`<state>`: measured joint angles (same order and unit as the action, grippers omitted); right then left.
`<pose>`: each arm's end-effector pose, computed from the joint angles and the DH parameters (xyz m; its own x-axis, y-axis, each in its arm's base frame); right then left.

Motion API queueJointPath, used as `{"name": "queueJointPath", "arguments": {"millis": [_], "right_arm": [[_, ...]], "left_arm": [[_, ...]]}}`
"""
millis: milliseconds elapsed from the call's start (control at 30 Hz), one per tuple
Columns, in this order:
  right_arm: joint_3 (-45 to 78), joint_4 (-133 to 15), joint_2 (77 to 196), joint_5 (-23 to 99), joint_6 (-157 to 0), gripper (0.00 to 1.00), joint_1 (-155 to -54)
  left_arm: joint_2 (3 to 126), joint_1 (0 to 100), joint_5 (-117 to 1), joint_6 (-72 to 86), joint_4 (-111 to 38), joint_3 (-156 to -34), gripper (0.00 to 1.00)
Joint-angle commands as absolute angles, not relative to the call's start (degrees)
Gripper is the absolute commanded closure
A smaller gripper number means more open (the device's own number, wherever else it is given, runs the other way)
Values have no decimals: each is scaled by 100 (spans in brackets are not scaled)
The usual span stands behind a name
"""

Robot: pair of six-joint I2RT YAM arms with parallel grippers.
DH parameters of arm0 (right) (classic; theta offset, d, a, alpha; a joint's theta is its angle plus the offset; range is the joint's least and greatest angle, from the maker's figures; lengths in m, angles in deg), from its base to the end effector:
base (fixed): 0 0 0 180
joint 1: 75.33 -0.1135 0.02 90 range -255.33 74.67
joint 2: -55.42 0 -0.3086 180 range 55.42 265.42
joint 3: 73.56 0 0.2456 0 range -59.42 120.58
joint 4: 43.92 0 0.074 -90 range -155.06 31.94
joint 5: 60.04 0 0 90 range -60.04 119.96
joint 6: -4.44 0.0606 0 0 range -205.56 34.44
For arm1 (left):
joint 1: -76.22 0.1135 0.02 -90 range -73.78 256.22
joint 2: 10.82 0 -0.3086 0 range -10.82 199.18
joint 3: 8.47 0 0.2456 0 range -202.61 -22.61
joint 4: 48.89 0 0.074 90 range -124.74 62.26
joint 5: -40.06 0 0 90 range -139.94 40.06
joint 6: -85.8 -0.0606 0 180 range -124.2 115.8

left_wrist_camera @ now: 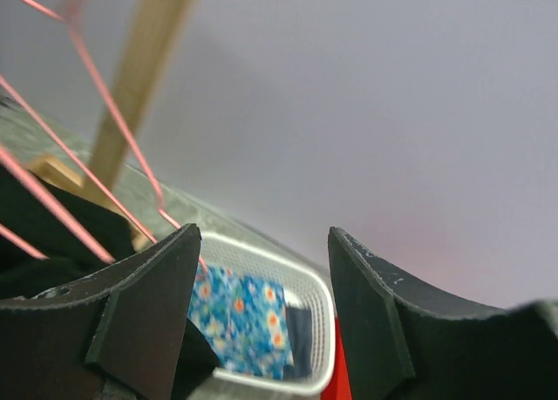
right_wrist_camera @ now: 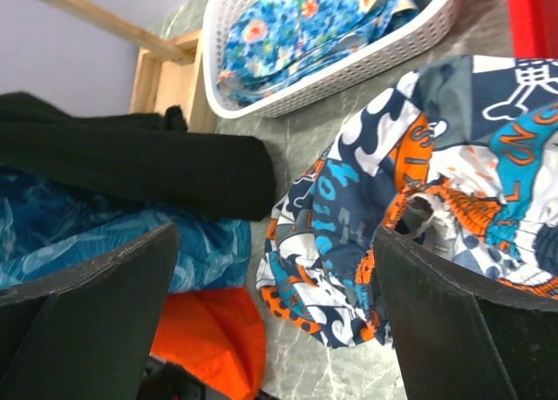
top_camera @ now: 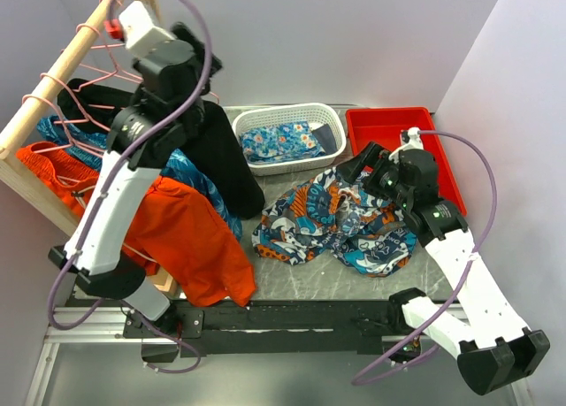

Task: Place the shorts on the hanger

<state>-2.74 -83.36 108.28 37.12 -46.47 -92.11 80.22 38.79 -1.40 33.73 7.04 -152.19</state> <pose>0.1818 0.0627 0.3861 -0.5227 0.4958 -0.6935 -0.0875 0.7780 0.6222 0.2567 -0.1392 0.6109 0.0824 -0.5755 -0.8136 -0.1789 0.7946 -0.5802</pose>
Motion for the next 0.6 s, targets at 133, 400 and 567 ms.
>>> {"name": "queueJointPath", "arguments": {"millis": [133,400,567], "right_arm": [[-396,-7924,10885,4200,-4829,0,-9265],[-423,-7959,11131,4525,-4987,0,-9265],[-440,-7986,11202,4631,-5031,0,-9265]], "left_arm": [[8172,4519,667,3201,664,-15715,34],[8726,5107,306,3455,1103,-16138,35],[8858,5310,333,3640,1307,-16157,36]]}}
